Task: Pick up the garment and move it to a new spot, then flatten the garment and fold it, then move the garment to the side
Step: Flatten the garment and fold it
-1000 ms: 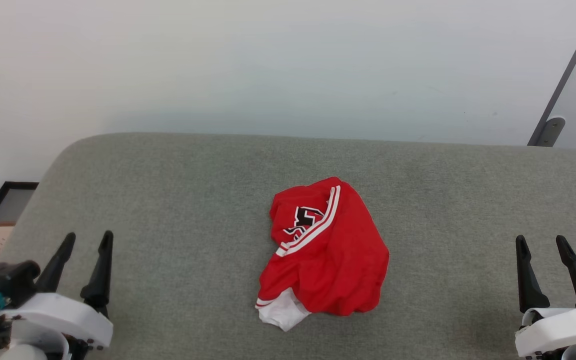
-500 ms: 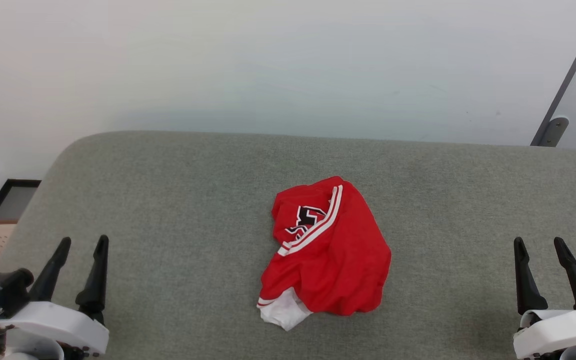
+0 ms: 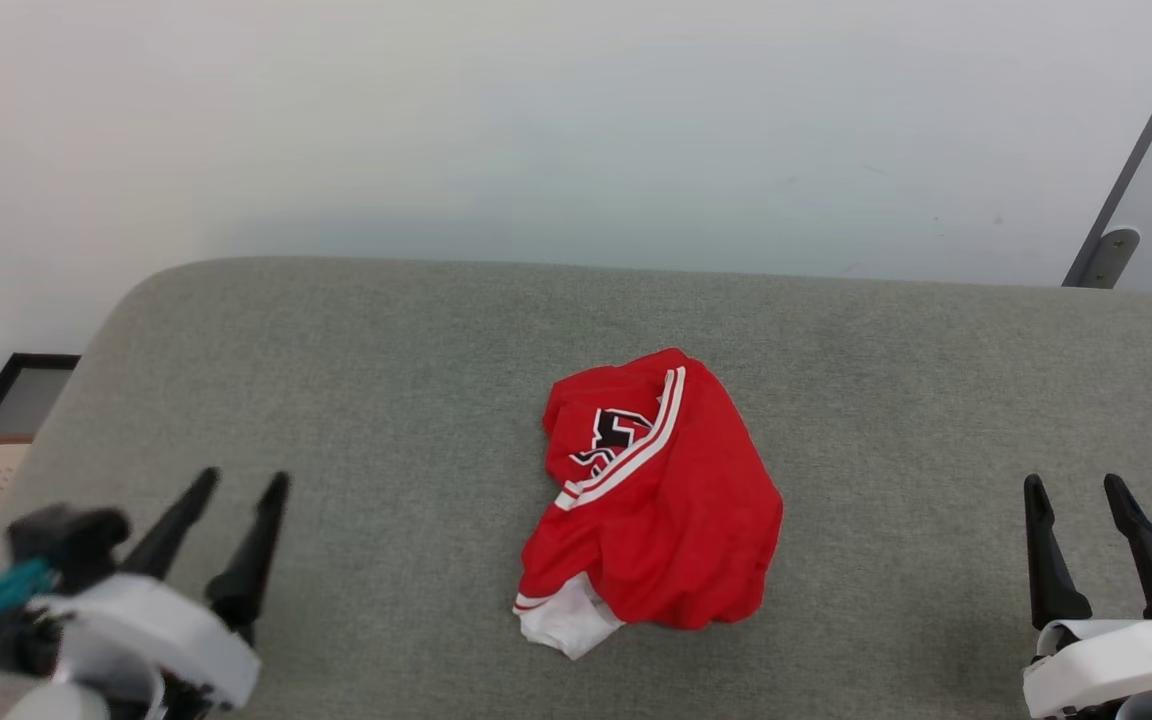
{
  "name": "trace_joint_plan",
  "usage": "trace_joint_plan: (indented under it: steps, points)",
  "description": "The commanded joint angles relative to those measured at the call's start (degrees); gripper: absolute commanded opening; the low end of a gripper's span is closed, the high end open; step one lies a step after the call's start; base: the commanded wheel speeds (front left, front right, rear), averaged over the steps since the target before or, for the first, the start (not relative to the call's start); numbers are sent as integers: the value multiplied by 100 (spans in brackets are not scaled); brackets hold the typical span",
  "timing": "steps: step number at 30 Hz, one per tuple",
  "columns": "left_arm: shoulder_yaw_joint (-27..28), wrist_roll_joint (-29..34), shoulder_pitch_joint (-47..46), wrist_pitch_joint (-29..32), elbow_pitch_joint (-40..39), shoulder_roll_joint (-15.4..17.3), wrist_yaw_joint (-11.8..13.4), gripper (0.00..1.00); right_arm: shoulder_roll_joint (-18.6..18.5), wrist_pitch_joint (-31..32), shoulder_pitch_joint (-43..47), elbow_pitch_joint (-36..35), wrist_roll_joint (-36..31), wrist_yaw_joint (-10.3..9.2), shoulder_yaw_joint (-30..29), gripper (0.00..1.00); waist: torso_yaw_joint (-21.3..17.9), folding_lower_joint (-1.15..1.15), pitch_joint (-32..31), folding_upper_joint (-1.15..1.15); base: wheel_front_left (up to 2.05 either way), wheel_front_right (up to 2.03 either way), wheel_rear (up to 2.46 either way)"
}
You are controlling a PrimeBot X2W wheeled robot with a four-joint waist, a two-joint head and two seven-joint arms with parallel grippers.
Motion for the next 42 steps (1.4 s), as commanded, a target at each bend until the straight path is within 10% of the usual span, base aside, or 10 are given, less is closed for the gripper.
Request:
trace_joint_plan:
  steps: [1, 21, 42]
  points:
    - [-23, -45, -88, 75, -45, 13, -28, 100, 20, -2, 7, 2, -30, -7, 24, 100, -5, 0, 1, 0, 0, 0, 0]
    - [-1417, -986, -1921, 4407, -481, -87, 92, 100, -21, -63, -308, 223, 3, -7, 330, 100, -430, 0, 77, 0, 0, 0, 0]
    - [-2102, -914, -2354, 5162, 1270, -540, -5, 100, 12, -99, -676, 205, -56, -7, 428, 100, -1044, 0, 852, 0, 0, 0, 0]
